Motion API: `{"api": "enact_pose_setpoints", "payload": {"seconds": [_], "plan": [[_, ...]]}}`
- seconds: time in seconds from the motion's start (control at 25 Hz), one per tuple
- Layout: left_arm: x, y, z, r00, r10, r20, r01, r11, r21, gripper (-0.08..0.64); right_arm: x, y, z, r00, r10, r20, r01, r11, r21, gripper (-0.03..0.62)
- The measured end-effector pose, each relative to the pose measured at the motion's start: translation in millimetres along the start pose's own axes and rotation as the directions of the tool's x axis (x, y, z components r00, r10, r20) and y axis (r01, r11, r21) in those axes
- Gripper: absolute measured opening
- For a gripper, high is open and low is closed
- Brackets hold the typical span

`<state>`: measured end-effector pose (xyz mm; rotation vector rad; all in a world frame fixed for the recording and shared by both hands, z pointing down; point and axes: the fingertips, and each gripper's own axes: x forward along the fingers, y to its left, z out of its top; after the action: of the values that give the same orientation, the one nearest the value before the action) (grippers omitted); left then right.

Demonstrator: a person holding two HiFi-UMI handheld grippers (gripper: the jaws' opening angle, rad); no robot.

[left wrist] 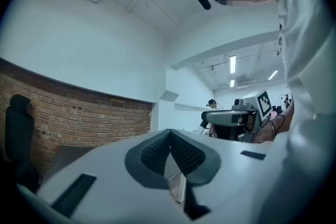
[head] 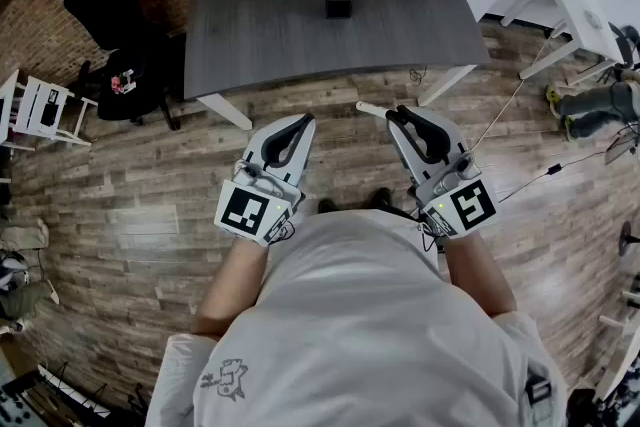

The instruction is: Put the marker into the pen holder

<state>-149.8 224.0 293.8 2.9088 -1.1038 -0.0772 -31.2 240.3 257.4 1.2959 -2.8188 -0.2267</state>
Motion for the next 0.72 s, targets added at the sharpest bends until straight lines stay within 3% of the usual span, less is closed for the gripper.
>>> {"api": "enact_pose_setpoints", "payload": {"seconds": [0.72], "plan": [[5.2, 12.6, -2.2, 1.0, -0.001, -0.029, 0.0, 1.0, -0.007, 0.012, 11.9, -13.9, -9.7, 1.0, -0.02, -0.016, 0.02, 0.999, 0.025, 0.078]]}}
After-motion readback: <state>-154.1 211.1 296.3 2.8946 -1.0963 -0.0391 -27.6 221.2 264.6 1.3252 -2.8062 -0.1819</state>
